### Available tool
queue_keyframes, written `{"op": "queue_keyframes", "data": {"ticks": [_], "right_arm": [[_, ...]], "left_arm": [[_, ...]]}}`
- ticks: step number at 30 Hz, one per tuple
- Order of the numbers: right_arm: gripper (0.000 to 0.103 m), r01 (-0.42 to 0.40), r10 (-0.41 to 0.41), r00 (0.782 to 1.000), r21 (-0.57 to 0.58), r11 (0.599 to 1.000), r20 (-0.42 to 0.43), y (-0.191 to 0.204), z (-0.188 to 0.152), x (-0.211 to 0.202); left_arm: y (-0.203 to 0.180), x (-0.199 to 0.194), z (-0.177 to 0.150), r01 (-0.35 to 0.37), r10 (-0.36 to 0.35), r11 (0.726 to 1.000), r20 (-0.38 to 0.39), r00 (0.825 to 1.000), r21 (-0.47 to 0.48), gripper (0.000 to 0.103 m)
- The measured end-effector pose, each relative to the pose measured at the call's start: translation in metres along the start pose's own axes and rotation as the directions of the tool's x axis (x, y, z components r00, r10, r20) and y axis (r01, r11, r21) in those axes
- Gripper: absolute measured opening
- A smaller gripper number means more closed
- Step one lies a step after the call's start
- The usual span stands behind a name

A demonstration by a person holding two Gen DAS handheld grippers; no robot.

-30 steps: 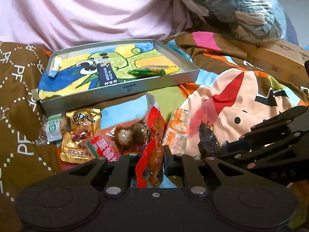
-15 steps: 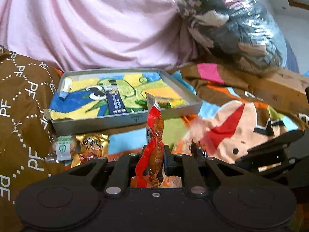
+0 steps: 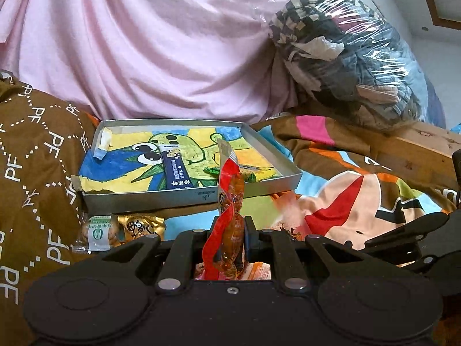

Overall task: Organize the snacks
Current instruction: 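Lift the red sausage pack and dried fish snack toward the grey tray, then lower both snacks into the tray and open both tools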

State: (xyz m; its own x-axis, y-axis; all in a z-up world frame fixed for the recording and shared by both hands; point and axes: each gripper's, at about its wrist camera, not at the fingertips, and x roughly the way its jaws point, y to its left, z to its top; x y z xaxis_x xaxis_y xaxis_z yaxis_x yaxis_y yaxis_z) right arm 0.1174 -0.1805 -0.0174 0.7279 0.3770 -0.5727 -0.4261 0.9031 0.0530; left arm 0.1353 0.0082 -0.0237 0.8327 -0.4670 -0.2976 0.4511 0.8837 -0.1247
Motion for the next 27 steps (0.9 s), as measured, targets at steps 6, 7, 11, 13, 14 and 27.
{"op": "queue_keyframes", "data": {"ticks": [6, 7, 11, 13, 14, 27], "right_arm": [[0.013, 0.001, -0.001, 1.0, 0.012, 1.0, 0.021, -0.003, 0.006, -0.003], [0.013, 0.002, -0.002, 1.0, 0.013, 1.0, 0.027, -0.004, 0.007, -0.004], [0.013, 0.002, -0.003, 0.999, 0.021, 1.0, 0.046, -0.007, 0.015, -0.004], [0.013, -0.003, 0.002, 0.999, 0.027, 1.0, 0.054, -0.01, 0.021, -0.004], [0.013, -0.005, 0.004, 0.998, 0.029, 1.0, 0.057, -0.012, 0.025, -0.004], [0.013, 0.001, 0.001, 0.995, -0.024, 1.0, 0.104, -0.054, 0.153, 0.053]], "left_arm": [[0.003, -0.001, 0.004, -0.001, 0.002, 1.0, 0.017, 1.0, -0.016, 0.015], [0.003, -0.001, 0.005, -0.005, 0.005, 1.0, 0.022, 1.0, -0.021, 0.015], [0.01, -0.002, 0.013, -0.017, 0.02, 0.998, 0.044, 0.999, -0.053, 0.015], [0.013, -0.002, 0.019, -0.027, 0.031, 0.997, 0.053, 0.998, -0.069, 0.015], [0.015, -0.001, 0.023, -0.031, 0.035, 0.997, 0.058, 0.998, -0.076, 0.015], [0.078, 0.074, 0.091, -0.122, 0.141, 0.977, 0.102, 0.985, -0.177, 0.015]]}}
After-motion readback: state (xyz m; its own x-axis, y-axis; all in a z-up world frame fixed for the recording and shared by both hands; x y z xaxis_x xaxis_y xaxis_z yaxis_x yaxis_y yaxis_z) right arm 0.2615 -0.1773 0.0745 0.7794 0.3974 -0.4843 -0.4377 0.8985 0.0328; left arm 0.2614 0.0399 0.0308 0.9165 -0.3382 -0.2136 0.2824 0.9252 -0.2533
